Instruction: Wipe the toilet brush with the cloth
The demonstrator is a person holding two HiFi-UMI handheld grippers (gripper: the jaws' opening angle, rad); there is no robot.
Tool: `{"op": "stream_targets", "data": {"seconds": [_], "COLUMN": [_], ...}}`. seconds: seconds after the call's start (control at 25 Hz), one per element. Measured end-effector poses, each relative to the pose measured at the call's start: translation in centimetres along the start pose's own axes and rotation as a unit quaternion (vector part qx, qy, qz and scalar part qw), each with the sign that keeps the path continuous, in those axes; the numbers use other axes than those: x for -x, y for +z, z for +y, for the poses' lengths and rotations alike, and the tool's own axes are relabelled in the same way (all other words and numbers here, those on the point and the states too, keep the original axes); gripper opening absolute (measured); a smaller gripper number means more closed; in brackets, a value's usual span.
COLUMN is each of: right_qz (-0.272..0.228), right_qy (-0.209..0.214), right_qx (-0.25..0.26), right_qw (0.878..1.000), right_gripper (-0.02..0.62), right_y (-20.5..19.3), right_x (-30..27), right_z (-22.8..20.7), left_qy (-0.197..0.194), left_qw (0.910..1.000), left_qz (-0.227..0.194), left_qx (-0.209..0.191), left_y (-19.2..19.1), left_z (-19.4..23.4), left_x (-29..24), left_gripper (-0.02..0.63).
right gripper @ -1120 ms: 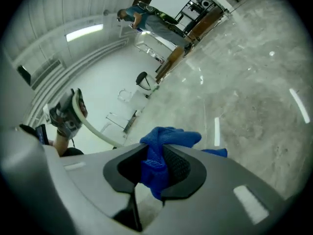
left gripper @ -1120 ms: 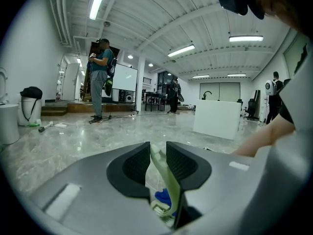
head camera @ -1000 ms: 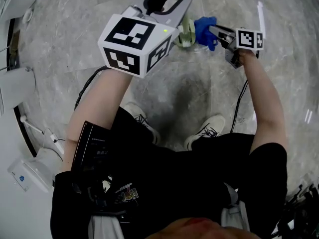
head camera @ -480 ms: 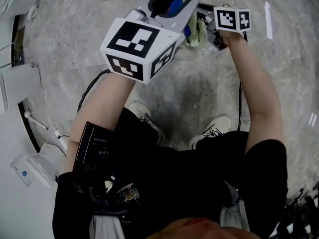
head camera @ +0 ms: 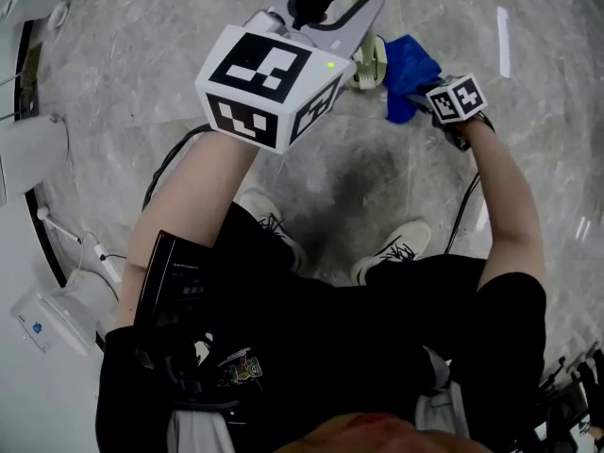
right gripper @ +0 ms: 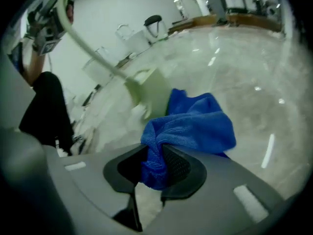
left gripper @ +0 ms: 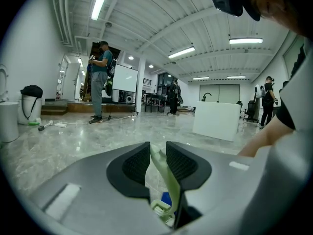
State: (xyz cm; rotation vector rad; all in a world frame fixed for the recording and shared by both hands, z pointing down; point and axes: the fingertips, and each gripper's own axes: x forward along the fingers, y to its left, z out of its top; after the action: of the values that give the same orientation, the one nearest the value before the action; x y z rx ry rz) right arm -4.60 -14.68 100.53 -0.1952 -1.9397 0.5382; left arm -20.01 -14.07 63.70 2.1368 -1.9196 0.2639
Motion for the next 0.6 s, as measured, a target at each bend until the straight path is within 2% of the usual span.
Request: {"op": "stream_targets", "data": {"seconds": [0.08, 0.16, 0.2, 0.28, 0.36, 0.44, 0.52, 0.6], "right_qz": [0.036, 0.032, 0.011, -0.064, -0.149, -0.206, -0.219, -0.190], "right_qy": [0.096, 0.139, 0.141, 0.129, 0.124, 0.127, 0.131, 0.149], "right_qx": [0.030, 0.060, 0.074, 0.082, 0.057, 0.020, -0.006, -0.001], "right_qw": [0.994, 0.988, 0.987, 0.986, 0.979, 0.970, 0.967, 0.970], "right_gripper": [0.092, 0.092, 0.092, 0.092, 0.092, 0.092, 0.092, 0.092], "right_y": [-2.8, -2.6, -1.2, 3.6, 9.1, 13.3, 14.8, 13.0], "right_x": [-1.8, -3.7, -4.6, -5.5, -5.0, -4.3, -4.3, -4.7], "right_z": [5.5, 10.4, 12.4, 15.6, 18.0, 18.9, 18.6, 18.1], "left_qy": [-0.002, -0.003, -0.004, -0.004, -0.004, -0.003, 0.001, 0.003], "left_qw": [1.0000, 1.0000, 1.0000, 1.0000, 1.0000, 1.0000, 1.0000, 1.0000], "left_qz": [0.000, 0.000, -0.001, -0.002, -0.001, 0.001, 0.004, 0.005], "left_qx": [-0.001, -0.001, -0.001, -0.001, -0.003, -0.007, -0.006, -0.003], "left_y": [0.1, 0.3, 0.5, 0.6, 0.4, 0.2, 0.0, -0.2], "left_z": [-0.1, -0.1, 0.0, -0.1, -0.3, -0.3, 0.0, 0.2], "left_x": [-0.1, -0.3, -0.4, -0.5, -0.4, -0.2, -0.1, -0.1], "left_gripper": [0.118, 0.118, 0.118, 0.118, 0.118, 0.118, 0.118, 0.118]}}
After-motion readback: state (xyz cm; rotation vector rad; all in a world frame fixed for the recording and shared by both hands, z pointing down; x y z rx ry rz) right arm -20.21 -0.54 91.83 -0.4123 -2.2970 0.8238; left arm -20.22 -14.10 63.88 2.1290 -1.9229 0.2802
